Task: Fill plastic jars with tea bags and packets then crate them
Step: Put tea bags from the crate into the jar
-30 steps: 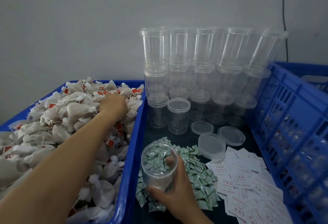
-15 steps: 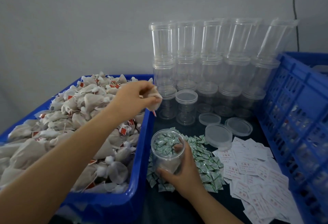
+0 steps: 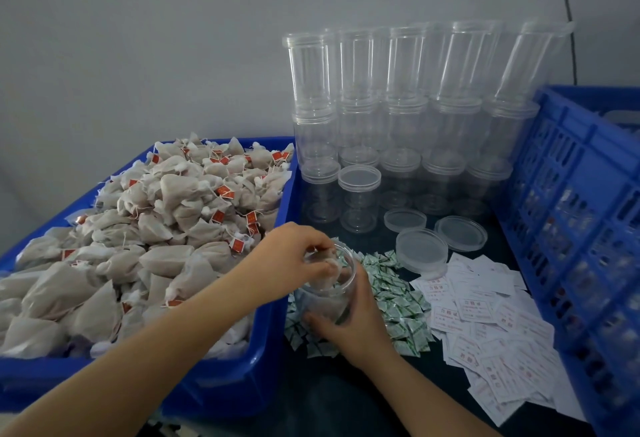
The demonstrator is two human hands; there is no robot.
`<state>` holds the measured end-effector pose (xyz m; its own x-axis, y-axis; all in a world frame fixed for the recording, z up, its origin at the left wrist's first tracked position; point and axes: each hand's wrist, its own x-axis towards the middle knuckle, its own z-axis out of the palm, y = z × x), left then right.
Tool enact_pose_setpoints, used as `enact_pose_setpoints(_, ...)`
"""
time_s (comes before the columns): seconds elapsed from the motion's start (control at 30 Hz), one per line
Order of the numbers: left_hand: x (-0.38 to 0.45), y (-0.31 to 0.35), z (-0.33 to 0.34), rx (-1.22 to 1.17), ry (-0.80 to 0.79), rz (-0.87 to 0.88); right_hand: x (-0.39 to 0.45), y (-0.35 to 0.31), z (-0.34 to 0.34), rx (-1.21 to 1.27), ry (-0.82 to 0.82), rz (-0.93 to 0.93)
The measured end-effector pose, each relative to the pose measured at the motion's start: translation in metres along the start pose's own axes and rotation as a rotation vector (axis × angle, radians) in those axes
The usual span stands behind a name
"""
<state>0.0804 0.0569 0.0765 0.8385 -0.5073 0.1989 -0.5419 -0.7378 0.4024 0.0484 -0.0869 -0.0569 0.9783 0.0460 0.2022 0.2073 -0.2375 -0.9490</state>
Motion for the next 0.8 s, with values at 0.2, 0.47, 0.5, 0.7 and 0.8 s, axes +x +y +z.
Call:
enact_pose_setpoints(0.2,0.011,0.012,0.008,0.332,-0.165,0.1,0.002,0.002,0.0,0.003,0.001,0.008)
enact_pose_setpoints(0.47,0.037,0.028,0.014,0.502,-0.368,0.059,0.004,0.004,0.001,0.009,0.026,0.017)
enact_pose_setpoints(0.5,0.039,0.028,0.015,0.487,-0.377,0.054,0.004,0.005,0.001,0.014,0.027,0.021)
enact_pose_setpoints(0.7,0.041,0.018,0.019,0.313,-0.398,0.028,0.003,0.005,0.001,0.017,0.023,0.025)
enact_pose_setpoints(0.8,0.039,0.014,0.021,0.292,-0.477,0.052,0.003,0.005,0.002,-0.012,0.006,0.031)
